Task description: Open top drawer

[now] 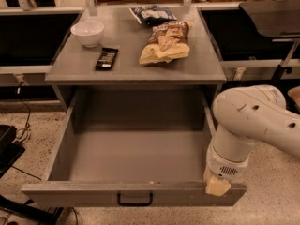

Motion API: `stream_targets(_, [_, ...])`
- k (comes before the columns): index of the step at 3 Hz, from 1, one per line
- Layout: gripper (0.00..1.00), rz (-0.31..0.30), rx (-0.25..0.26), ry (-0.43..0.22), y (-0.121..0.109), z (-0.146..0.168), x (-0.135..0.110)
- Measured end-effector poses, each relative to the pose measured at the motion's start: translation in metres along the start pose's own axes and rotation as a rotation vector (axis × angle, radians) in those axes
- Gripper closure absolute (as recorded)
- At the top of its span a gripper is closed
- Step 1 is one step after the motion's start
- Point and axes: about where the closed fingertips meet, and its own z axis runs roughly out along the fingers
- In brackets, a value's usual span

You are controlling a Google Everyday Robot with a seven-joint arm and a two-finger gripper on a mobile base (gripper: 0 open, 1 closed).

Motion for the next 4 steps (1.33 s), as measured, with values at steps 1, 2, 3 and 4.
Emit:
stream_targets(1, [0.35, 0.0, 0.0, 0.0, 0.0, 0.0, 0.0])
stream_targets(2, [0.13, 0.0, 0.0, 0.0, 0.0, 0.0, 0.0])
stream_targets(3, [0.0, 0.0, 0.0, 0.0, 0.0, 0.0, 0.0])
stream_targets(4, [0.0, -0.026, 0.029, -0.005, 0.001, -0.018, -0.002])
